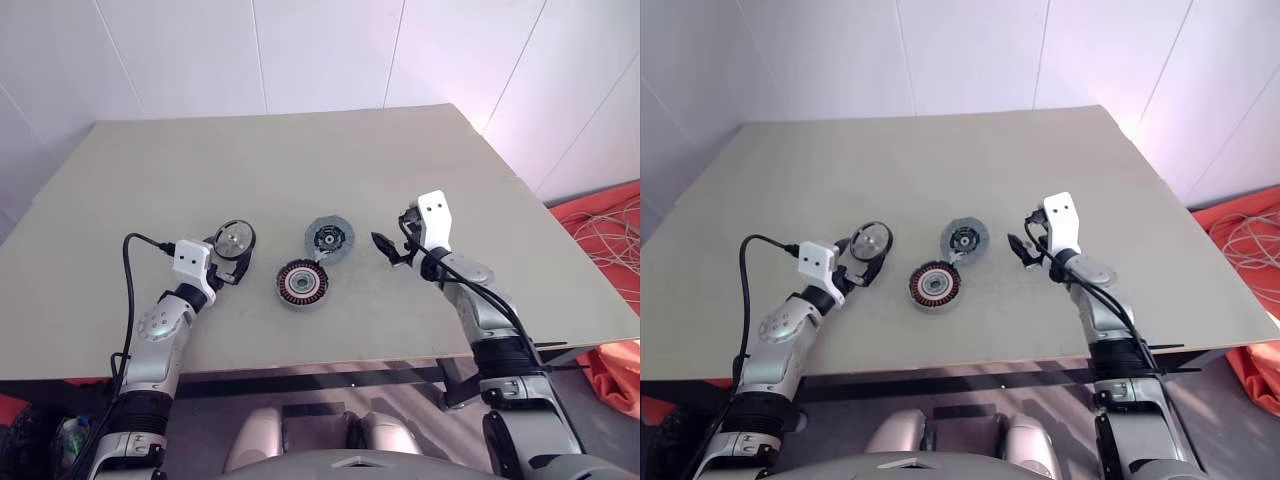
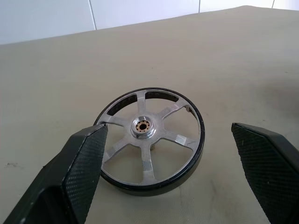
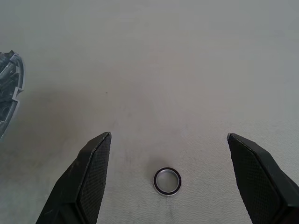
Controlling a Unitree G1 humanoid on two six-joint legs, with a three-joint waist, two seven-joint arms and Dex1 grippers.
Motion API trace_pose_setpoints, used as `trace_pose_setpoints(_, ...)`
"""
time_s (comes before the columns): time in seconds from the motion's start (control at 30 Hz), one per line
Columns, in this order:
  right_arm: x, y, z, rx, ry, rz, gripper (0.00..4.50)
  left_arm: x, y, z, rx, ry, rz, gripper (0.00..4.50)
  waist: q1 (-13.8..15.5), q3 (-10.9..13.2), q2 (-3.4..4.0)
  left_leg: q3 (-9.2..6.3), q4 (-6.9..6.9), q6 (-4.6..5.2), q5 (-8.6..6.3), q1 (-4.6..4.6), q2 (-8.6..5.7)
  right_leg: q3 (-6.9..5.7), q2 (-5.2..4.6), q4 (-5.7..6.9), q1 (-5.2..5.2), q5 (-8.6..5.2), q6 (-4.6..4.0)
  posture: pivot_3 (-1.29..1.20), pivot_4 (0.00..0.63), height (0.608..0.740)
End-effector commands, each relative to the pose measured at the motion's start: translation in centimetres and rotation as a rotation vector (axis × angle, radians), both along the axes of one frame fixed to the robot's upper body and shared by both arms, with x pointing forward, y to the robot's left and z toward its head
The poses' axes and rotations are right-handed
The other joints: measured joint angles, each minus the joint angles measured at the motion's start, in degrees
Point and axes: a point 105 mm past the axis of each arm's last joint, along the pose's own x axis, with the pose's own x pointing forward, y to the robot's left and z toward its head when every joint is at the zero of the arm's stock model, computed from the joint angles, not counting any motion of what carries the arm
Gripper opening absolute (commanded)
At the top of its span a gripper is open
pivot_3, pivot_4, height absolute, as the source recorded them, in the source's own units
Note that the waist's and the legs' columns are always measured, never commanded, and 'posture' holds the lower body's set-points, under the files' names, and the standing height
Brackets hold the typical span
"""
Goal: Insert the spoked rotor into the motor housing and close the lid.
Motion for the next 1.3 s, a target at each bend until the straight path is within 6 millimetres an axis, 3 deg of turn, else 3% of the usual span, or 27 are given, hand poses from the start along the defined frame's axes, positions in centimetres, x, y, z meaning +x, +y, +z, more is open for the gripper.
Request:
trace_pose_setpoints(0.03, 0.4, -0.1, 1.8, 0.020, -0.065, -0.019, 4.48, 0.1, 0.0, 1.7, 0.013, -0.060, -0.005, 4.50, 0.0, 0.0, 0.00, 0.00, 0.00, 0.00, 0.00, 0.00, 0.00, 0.00, 0.00, 0.00, 0.00, 0.00, 0.00, 0.00, 0.000, 0.740)
trace_pose_setpoints(0.33, -0.2, 0.1, 0.9, 0.004, -0.031, 0.006, 4.48, -0.3, -0.1, 2.1, 0.015, -0.057, -0.004, 4.50, 0.0, 0.0, 0.00, 0.01, -0.01, 0.00, 0.00, 0.00, 0.00, 0.00, 0.00, -0.01, 0.00, 0.00, -0.01, 0.00, 0.000, 0.740)
trace_pose_setpoints(0.5, -1.0, -0.1, -0.6, -0.036, 0.020, 0.039, 4.48, -0.3, 0.3, 2.1, 0.017, -0.055, -0.003, 4.50, 0.1, 0.0, 0.00, 0.01, -0.02, 0.00, 0.00, 0.00, 0.00, 0.00, 0.00, -0.02, 0.00, 0.00, 0.00, 0.00, 0.000, 0.740)
trace_pose_setpoints(0.87, -0.4, -0.9, -0.9, -0.075, 0.017, -0.013, 4.48, -0.3, -0.2, 2.9, 0.015, -0.060, -0.006, 4.50, 0.0, 0.0, 0.00, 0.02, -0.03, -0.02, 0.01, 0.00, 0.01, 0.00, 0.00, -0.02, 0.00, 0.00, 0.00, 0.00, 0.000, 0.740)
trace_pose_setpoints(0.97, -0.3, -1.0, -0.9, -0.064, 0.019, -0.024, 3.88, -0.3, -0.4, 3.1, 0.015, -0.060, -0.004, 4.50, 0.0, 0.0, 0.00, 0.02, -0.04, -0.02, 0.01, 0.01, 0.01, 0.00, 0.00, -0.02, 0.00, 0.01, -0.01, 0.00, 0.000, 0.740)
trace_pose_setpoints(1.1, -0.3, -0.9, -0.9, -0.069, 0.022, -0.014, 2.56, -0.4, -0.5, 3.9, 0.014, -0.066, -0.004, 4.50, 0.0, 0.0, 0.00, 0.03, -0.05, -0.02, 0.02, 0.01, 0.01, 0.00, 0.00, -0.03, 0.00, 0.01, -0.02, 0.00, 0.000, 0.740)
trace_pose_setpoints(1.3, -0.3, -0.9, -0.8, -0.070, 0.020, -0.014, 2.56, -0.6, -0.7, 4.4, 0.013, -0.060, -0.005, 4.50, 0.0, 0.0, 0.00, 0.03, -0.05, -0.02, 0.01, 0.01, 0.02, 0.00, 0.00, -0.02, 0.00, 0.01, -0.02, 0.00, 0.000, 0.740)
